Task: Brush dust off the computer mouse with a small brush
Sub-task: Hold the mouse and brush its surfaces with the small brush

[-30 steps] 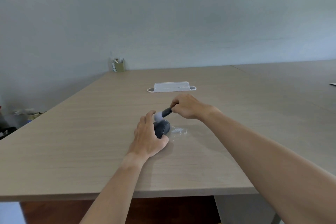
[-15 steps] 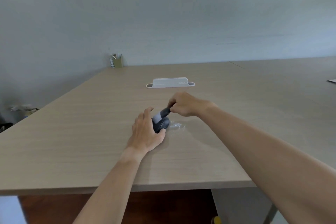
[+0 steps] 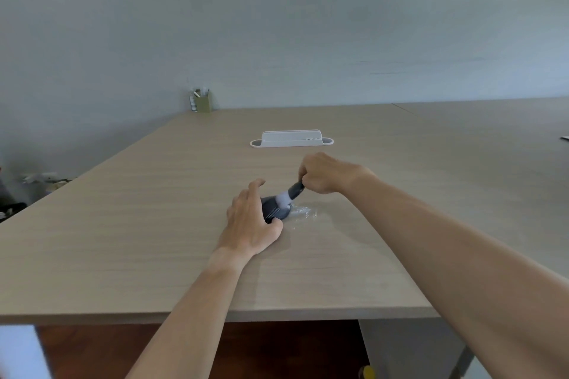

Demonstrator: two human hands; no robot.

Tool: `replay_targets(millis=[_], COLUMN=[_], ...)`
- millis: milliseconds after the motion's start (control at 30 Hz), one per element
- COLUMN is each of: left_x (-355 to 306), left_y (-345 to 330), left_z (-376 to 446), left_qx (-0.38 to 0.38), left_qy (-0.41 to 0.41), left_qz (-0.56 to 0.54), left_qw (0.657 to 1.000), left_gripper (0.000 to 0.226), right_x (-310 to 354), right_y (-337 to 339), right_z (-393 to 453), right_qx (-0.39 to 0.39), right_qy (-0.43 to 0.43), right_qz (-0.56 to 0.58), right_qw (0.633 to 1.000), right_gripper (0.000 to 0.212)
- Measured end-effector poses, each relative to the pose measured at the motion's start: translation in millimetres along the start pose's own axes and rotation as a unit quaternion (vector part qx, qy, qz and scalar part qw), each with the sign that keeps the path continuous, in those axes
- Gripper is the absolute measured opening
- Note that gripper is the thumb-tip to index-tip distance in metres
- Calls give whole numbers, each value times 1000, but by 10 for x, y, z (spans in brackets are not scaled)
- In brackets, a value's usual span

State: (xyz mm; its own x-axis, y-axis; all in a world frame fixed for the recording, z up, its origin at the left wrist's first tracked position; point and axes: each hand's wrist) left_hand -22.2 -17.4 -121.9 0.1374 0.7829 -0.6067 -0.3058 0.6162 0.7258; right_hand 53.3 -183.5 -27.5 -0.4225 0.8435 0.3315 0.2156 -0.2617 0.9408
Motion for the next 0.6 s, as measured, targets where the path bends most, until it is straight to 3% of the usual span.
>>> replay_targets(millis=[100,267,467,600], left_x=[-20,-5,-13,-34], left_y=[6,0,0,9], left_z=[1,5,-10,-8], left_qx=[-5,-2,-5,-5], left_qy=[-3,7,4,6], left_qz=[11,-3,4,5], left_qw=[1000,1000,1000,1000], left_gripper=[75,75,74,76], right_x=[-57,53,-103,-41], right_y=[75,-9,25,87], right_z=[7,-12,-82,-121], right_qx=[-18,-20,-21,-51], right_qy=[-8,51,12,49], right_qz=[0,86,-15,114], right_qw=[1000,995,1000,991], right_gripper=[32,31,31,31])
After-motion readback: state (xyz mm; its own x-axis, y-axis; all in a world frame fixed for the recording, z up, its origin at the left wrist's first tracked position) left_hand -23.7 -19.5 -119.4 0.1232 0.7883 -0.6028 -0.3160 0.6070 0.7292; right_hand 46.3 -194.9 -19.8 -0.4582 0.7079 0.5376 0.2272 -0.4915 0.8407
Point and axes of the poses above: each hand's wrist, its own z-axis towards the middle knuckle, its own y-axis out of the back of the hand, x = y × z, and after that the axes turned 6 degrees about x, right-handed
